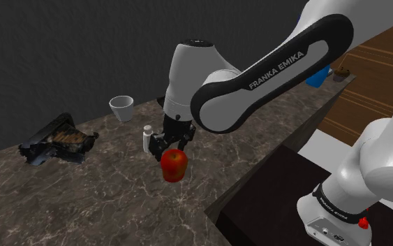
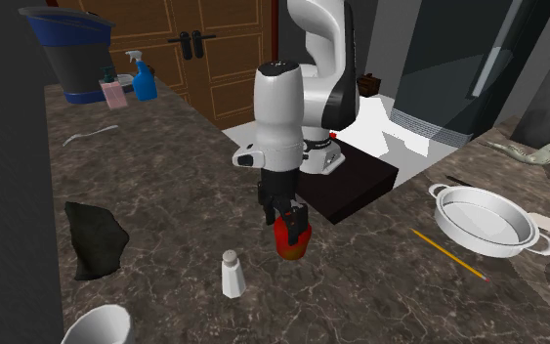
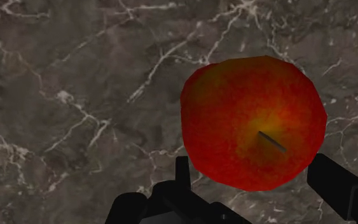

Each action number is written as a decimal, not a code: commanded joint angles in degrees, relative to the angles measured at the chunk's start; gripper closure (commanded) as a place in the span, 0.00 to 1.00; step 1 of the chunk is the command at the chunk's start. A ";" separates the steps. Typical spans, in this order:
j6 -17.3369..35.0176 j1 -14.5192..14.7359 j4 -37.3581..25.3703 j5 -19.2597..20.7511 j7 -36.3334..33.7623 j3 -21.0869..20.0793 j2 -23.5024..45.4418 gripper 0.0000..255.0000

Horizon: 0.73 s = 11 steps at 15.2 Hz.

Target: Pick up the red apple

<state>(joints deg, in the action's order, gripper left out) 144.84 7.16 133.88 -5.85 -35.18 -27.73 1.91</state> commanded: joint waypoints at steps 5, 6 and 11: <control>-0.20 0.01 -0.11 0.11 -0.10 0.00 0.20 1.00; -1.00 -0.02 -0.35 -0.25 0.11 -0.01 -0.40 1.00; -4.99 -0.14 -1.80 -1.75 0.97 0.04 -3.17 1.00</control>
<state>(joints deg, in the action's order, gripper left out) 140.60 7.03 132.25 -7.27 -34.39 -27.70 -0.65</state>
